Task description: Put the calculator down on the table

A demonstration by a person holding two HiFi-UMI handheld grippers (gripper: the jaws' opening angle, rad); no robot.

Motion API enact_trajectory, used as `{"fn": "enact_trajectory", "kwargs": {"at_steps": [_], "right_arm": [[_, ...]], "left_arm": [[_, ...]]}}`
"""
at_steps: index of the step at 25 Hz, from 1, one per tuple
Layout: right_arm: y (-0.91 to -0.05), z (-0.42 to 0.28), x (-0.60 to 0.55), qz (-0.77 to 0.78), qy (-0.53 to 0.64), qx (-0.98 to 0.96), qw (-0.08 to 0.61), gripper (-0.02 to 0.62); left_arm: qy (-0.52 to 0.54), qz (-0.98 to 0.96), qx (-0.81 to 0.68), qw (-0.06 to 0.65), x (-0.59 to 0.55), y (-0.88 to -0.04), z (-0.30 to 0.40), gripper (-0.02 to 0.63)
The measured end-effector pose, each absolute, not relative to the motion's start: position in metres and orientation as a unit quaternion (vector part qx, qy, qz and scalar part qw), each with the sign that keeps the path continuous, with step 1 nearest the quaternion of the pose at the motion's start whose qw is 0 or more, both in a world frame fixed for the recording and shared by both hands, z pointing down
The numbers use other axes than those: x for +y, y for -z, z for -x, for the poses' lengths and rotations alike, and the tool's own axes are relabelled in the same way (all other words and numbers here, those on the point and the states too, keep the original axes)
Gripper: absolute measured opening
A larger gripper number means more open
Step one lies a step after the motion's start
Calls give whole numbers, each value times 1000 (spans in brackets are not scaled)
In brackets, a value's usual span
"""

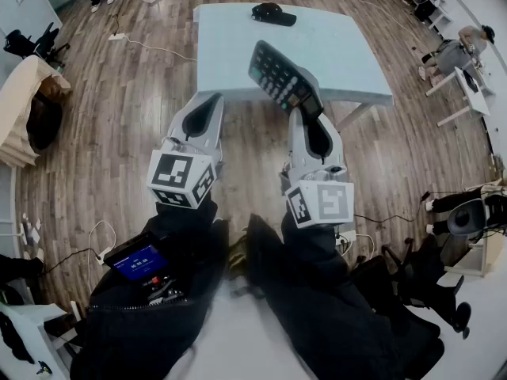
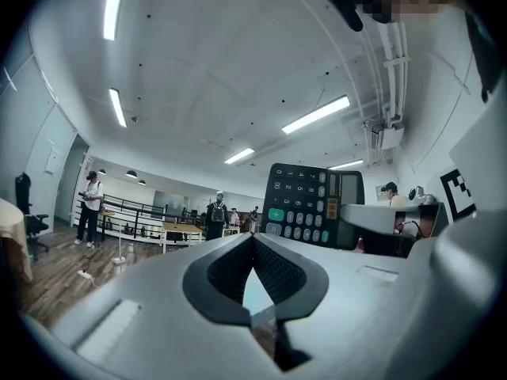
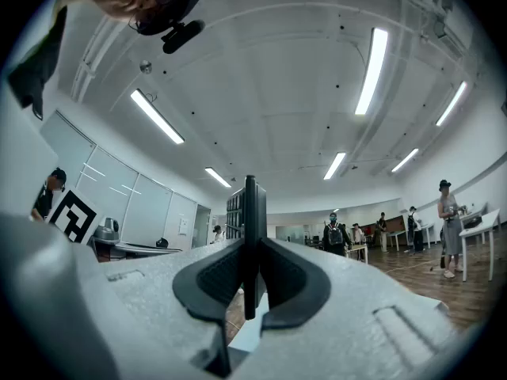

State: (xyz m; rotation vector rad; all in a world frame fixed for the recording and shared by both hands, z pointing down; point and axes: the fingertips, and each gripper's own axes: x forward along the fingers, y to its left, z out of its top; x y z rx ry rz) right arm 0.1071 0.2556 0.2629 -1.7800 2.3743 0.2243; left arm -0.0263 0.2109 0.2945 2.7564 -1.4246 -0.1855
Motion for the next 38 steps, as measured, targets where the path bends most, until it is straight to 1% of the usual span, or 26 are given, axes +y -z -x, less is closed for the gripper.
{"fn": "enact_trajectory", "kwargs": {"at_steps": [11, 19, 38], "right_arm": [[-261, -101, 260, 602, -81, 790, 83, 47], [-267, -99, 262, 599, -62, 791, 108, 51], [-283, -53, 241, 610, -36, 784, 113, 49]], "left_arm": [[60, -890, -452, 14, 211, -294, 29, -5], [54, -892, -448, 22, 211, -304, 32, -5], [44, -893, -447, 35, 189, -322, 83, -5]]}}
